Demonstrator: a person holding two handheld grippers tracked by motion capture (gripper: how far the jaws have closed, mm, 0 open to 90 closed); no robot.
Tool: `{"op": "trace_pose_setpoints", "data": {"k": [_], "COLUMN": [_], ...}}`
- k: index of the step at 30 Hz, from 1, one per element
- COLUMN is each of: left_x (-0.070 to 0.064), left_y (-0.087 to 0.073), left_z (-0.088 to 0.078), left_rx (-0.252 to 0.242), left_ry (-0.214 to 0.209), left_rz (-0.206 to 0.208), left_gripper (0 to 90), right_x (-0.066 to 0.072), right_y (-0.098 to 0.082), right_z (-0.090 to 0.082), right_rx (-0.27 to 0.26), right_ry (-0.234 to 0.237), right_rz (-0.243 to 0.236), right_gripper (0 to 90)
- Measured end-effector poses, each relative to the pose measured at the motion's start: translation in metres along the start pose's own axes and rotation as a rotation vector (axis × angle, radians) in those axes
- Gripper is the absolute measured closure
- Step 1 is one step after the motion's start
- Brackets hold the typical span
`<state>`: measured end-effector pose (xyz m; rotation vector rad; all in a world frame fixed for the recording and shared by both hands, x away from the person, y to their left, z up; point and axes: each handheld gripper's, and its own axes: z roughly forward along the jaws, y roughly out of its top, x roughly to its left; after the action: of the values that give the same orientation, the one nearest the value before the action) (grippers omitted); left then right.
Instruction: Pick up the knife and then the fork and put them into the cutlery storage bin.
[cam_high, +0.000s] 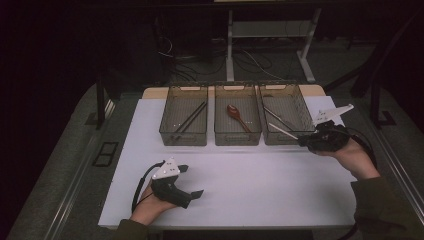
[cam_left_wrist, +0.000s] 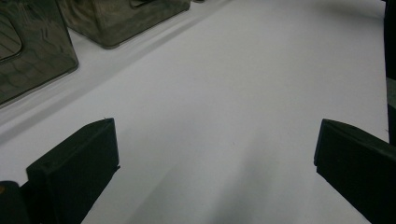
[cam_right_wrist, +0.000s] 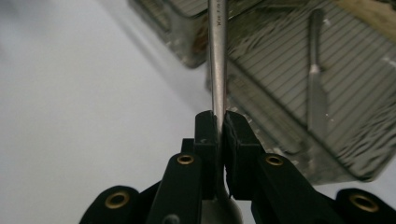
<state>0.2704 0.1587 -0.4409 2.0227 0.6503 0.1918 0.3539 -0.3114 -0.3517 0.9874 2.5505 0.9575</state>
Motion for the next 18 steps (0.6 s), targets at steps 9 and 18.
{"op": "trace_pose_setpoints", "data": {"k": [9,18], "left_x": [0.001,0.001], "left_y": [0.000,-0.001], "left_z": [0.000,0.001], "left_rx": [-0.001,0.003], "left_ry": [-0.002,-0.007], "left_rz": [-0.003,0.000], "left_gripper": [0.0,0.0], "right_x": [-0.036,-0.068], "right_y": [0.030,0.051], "right_z": [0.016,0.058], "right_rx": [0.028,0.113], "right_ry": [-0.090,-0.124], "right_rz": [0.106,0.192], "right_gripper": [83.2,83.2]}}
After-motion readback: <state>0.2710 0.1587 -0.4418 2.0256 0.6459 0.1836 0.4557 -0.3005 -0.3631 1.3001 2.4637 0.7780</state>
